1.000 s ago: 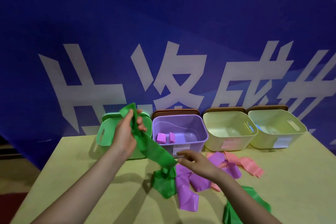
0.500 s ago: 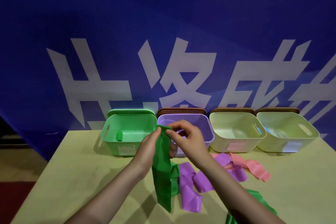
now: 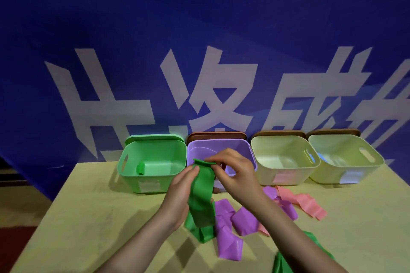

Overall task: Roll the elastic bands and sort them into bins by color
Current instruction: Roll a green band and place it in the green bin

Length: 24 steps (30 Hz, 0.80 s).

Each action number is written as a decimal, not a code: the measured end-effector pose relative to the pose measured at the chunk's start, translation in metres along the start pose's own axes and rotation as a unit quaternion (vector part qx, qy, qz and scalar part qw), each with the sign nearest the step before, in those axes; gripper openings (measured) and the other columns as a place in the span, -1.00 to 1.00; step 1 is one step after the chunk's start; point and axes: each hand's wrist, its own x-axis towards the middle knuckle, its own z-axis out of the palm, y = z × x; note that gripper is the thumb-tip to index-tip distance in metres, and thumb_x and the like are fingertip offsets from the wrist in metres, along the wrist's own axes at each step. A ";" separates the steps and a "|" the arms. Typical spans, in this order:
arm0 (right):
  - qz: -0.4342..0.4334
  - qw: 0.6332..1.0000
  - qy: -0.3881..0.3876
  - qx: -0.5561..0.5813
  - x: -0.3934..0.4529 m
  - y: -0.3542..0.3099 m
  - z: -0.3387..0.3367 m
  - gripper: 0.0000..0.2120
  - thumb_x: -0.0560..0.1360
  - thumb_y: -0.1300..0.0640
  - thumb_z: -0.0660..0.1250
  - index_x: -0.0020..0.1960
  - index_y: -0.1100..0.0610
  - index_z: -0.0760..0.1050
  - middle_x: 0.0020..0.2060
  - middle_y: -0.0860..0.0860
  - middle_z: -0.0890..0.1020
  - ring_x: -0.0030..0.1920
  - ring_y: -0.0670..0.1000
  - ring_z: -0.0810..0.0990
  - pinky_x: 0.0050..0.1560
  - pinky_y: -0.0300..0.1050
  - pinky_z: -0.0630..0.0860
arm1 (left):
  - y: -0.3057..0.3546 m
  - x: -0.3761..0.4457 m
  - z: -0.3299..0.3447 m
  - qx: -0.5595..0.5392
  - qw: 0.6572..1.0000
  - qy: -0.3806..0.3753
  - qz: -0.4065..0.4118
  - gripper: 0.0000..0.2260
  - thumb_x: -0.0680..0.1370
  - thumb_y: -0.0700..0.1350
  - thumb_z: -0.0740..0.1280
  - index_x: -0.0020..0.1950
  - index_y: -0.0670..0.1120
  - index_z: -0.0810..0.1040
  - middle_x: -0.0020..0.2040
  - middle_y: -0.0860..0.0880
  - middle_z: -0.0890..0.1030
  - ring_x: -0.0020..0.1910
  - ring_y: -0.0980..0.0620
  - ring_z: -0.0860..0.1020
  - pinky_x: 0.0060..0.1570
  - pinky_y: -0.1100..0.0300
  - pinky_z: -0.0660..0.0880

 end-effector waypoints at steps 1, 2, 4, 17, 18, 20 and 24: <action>-0.011 1.000 -0.009 -0.007 -0.001 0.002 -0.003 -0.79 0.44 0.39 0.34 -0.02 0.17 0.65 -0.22 0.02 0.59 -0.19 -0.14 0.51 -0.16 -0.27 0.46 | 0.000 0.001 0.001 -0.001 1.000 0.002 0.004 -0.79 0.63 -0.20 0.14 0.05 -0.20 0.57 -0.20 -0.14 0.67 -0.33 -0.01 0.64 -0.41 0.18 0.55; -0.018 1.000 -0.020 -0.010 -0.002 0.004 -0.006 -0.80 0.45 0.38 0.34 -0.01 0.18 0.65 -0.21 0.03 0.59 -0.18 -0.14 0.52 -0.15 -0.29 0.46 | -0.001 0.001 0.002 -0.001 1.000 0.006 0.008 -0.78 0.62 -0.22 0.15 0.02 -0.20 0.58 -0.18 -0.16 0.67 -0.31 -0.01 0.65 -0.38 0.20 0.55; -0.029 0.999 -0.041 -0.015 -0.004 0.008 -0.011 -0.83 0.48 0.32 0.34 0.01 0.18 0.65 -0.17 0.03 0.60 -0.15 -0.11 0.55 -0.12 -0.30 0.47 | -0.002 0.004 0.003 -0.001 1.000 0.013 0.013 -0.78 0.62 -0.23 0.15 -0.03 -0.19 0.60 -0.17 -0.16 0.66 -0.28 0.01 0.64 -0.31 0.20 0.55; 0.019 0.996 -0.066 0.051 -0.003 0.008 -0.021 -0.83 0.51 0.21 0.29 -0.01 0.17 0.65 -0.11 0.01 0.61 -0.09 0.00 0.59 -0.06 -0.12 0.52 | -0.007 0.019 0.004 0.053 0.996 0.001 0.071 -0.79 0.56 -0.11 0.26 -0.11 -0.11 0.67 -0.08 -0.16 0.67 -0.04 -0.06 0.59 0.05 0.05 0.46; 0.067 0.989 -0.069 0.108 -0.003 0.005 -0.022 -0.82 0.51 0.18 0.28 -0.01 0.16 0.65 -0.10 0.01 0.63 -0.08 -0.01 0.60 -0.04 -0.15 0.51 | -0.008 0.021 0.003 0.072 0.994 0.001 0.085 -0.78 0.58 -0.12 0.25 -0.12 -0.10 0.67 -0.09 -0.14 0.67 -0.06 -0.04 0.58 0.04 0.07 0.45; 0.169 0.963 -0.062 0.199 -0.001 0.000 -0.021 -0.84 0.52 0.15 0.30 0.01 0.09 0.63 -0.11 0.01 0.66 -0.10 -0.07 0.60 -0.03 -0.20 0.50 | -0.009 0.021 0.002 0.115 0.987 0.002 0.116 -0.76 0.61 -0.14 0.22 -0.14 -0.10 0.65 -0.17 -0.06 0.67 -0.14 0.07 0.57 -0.06 0.18 0.45; 0.267 0.941 -0.067 0.196 0.001 -0.002 -0.008 -0.91 0.51 0.23 0.38 -0.01 0.09 0.61 -0.24 0.04 0.64 -0.21 -0.13 0.56 -0.09 -0.21 0.52 | -0.010 0.023 0.000 0.221 0.956 -0.007 0.191 -0.74 0.62 -0.11 0.23 -0.16 -0.21 0.57 -0.34 -0.07 0.55 -0.31 0.15 0.45 -0.25 0.24 0.37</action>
